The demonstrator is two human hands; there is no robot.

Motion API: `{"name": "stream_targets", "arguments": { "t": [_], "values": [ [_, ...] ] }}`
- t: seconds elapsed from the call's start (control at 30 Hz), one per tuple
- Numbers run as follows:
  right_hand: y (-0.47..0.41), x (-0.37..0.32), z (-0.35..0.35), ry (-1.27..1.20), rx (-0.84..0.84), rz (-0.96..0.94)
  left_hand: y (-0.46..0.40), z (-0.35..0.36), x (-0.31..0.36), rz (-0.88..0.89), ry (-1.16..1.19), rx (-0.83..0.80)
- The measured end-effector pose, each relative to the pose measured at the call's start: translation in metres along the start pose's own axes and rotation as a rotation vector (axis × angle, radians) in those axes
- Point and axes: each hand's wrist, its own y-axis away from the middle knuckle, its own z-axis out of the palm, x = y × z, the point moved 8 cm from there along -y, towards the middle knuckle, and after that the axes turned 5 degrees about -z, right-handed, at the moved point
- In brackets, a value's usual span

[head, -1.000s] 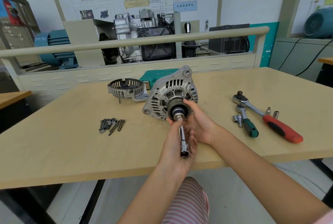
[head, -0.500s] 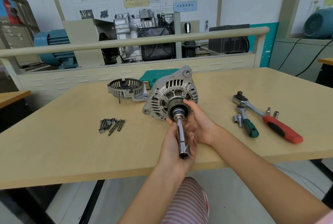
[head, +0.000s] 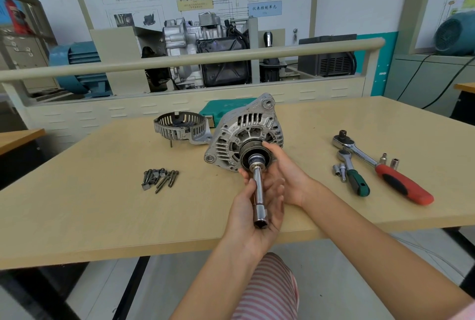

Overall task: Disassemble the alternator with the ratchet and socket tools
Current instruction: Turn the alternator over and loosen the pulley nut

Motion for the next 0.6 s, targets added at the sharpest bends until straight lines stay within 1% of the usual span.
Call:
{"name": "stream_targets", "arguments": {
  "t": [0.17, 0.4, 0.47, 0.6],
  "values": [
    [-0.0003, -0.0015, 0.0009, -0.022, 0.004, -0.021, -0.0014, -0.0037, 0.0006, -0.019, -0.024, 0.019],
    [-0.0047, -0.0027, -0.0013, -0.051, 0.029, -0.049, -0.0027, -0.0054, 0.0048, 0.073, 0.021, 0.072],
    [-0.0047, -0.0025, -0.0018, -0.040, 0.027, -0.044, -0.0020, -0.0058, 0.0041, 0.057, 0.041, 0.076],
    [-0.0043, -0.0020, -0.0022, -0.045, 0.012, -0.038, 0.0008, -0.0062, 0.0015, -0.031, 0.029, 0.066]
  ]
}}
